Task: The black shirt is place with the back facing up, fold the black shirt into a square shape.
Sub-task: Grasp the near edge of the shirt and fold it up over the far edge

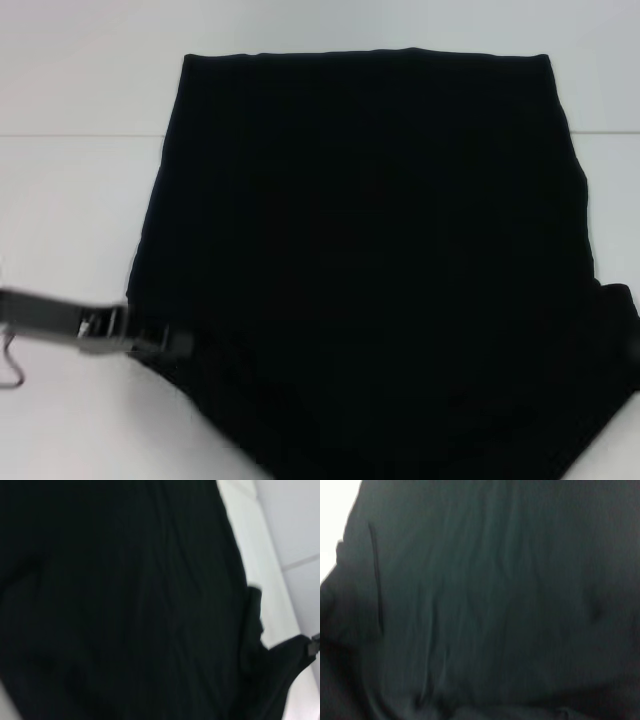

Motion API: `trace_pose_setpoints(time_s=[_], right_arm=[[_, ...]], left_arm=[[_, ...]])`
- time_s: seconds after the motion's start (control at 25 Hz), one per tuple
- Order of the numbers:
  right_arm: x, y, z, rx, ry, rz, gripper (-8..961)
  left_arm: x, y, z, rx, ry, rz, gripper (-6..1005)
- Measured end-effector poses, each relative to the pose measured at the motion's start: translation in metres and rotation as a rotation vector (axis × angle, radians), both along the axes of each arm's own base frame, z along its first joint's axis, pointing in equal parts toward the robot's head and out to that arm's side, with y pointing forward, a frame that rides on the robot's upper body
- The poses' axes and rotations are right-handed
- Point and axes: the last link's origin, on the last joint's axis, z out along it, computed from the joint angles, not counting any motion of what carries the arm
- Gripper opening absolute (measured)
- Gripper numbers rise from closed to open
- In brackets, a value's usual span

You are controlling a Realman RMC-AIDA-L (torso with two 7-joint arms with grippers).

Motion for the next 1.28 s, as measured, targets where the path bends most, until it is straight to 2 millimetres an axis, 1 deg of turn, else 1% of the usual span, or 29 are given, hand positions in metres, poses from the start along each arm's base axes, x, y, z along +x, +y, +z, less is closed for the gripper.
trace_pose_setpoints(time_s=[0.16,0.28,0.36,0.48,0.88,1.0,1.04,1.28], right_arm=[[-0.004,0.025,0.011,0.118,0.024,0.008,37],[-0.004,0.039,0.012,0.17,0.019,0.003,38],[-0.006,0.045,0.009,0.175,0.016,0.004,38],[-0.008,0.05,0.007,0.181,0.013,0.009,38],[-0.008,0.06,0.01,0.24,-0.005,0.005,39],[-0.012,0.068,0.011,0.272,-0.016,0.009,39],[-0.012,0.068,0.011,0.272,-0.016,0.009,39],[-0.022,0.082,0.015,0.305,-0.032,0.036,39]], left_arm=[[0.014,0.028,-0.001,0.067,0.003,0.021,56],[0.022,0.044,-0.002,0.102,0.027,0.034,56],[0.026,0.05,-0.004,0.114,0.036,0.036,56],[0.029,0.056,-0.005,0.131,0.044,0.04,56],[0.028,0.066,-0.005,0.188,0.064,0.072,56],[0.029,0.071,-0.005,0.21,0.065,0.08,56],[0.03,0.072,-0.005,0.215,0.066,0.082,56],[0.035,0.08,-0.004,0.238,0.074,0.084,55]])
